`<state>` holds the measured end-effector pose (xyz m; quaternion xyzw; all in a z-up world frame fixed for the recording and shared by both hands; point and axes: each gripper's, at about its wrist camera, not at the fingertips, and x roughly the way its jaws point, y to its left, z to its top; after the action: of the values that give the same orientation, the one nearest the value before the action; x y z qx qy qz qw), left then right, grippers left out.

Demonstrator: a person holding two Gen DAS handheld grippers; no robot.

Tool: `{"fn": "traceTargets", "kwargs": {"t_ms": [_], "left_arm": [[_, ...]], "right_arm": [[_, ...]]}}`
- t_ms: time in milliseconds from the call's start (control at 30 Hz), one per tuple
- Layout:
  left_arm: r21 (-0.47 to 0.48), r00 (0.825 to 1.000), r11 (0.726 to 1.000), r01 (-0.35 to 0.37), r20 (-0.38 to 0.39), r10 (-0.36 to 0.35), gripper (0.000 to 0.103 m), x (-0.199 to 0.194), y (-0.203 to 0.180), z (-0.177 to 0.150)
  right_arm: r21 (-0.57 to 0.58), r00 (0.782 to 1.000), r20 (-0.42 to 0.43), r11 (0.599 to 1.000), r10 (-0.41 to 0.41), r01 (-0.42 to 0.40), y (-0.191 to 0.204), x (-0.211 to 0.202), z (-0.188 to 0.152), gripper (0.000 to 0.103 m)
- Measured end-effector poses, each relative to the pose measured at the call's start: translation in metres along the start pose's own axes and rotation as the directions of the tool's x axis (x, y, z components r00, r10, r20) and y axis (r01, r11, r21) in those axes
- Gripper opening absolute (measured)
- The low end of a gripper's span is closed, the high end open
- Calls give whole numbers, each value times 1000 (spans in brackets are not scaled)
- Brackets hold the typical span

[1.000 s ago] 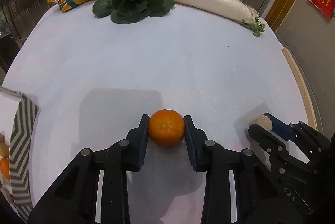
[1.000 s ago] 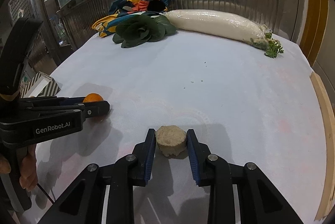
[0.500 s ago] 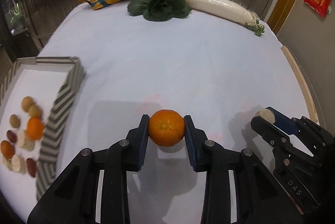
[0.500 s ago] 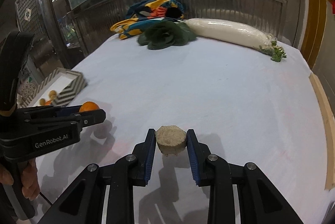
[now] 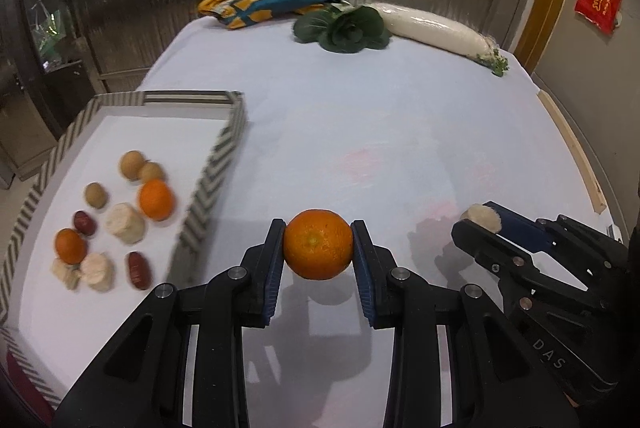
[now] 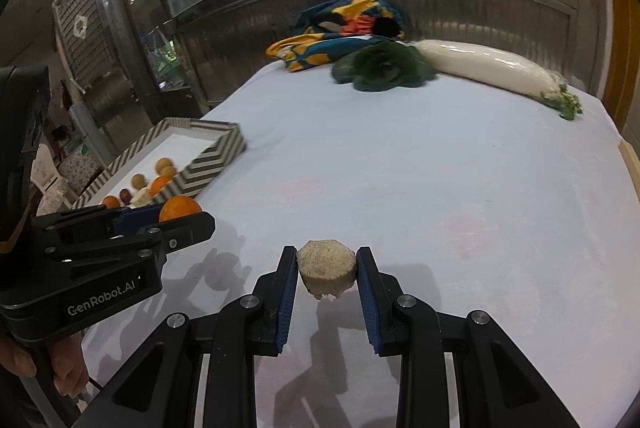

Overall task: Organize fruits
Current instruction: 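Carry the yam chunk and orange over the striped tray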

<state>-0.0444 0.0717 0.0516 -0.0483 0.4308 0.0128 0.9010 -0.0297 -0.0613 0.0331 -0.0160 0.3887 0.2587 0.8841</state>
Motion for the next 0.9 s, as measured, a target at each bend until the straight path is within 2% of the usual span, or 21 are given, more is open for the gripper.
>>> {"fn": "traceTargets", "kwargs": {"t_ms": [200, 533, 700, 900], "left_arm": [[-27, 999, 999, -31, 9, 31, 32, -15, 32, -7], [-111, 995, 989, -97, 14, 99, 32, -37, 107, -11], [-153, 991, 979, -134, -18, 133, 32, -34, 144, -19], [-146, 989, 979, -143, -67, 135, 32, -24, 159, -30]], "right_arm": [[-67, 999, 1, 997, 49, -49, 40, 4, 10, 29], [-182, 990, -21, 973, 140, -141, 111, 27, 35, 29], [-237, 985, -50, 956, 168, -175, 145, 46, 46, 29], [-280, 977, -97, 937, 187, -207, 175, 81, 58, 29]]}}
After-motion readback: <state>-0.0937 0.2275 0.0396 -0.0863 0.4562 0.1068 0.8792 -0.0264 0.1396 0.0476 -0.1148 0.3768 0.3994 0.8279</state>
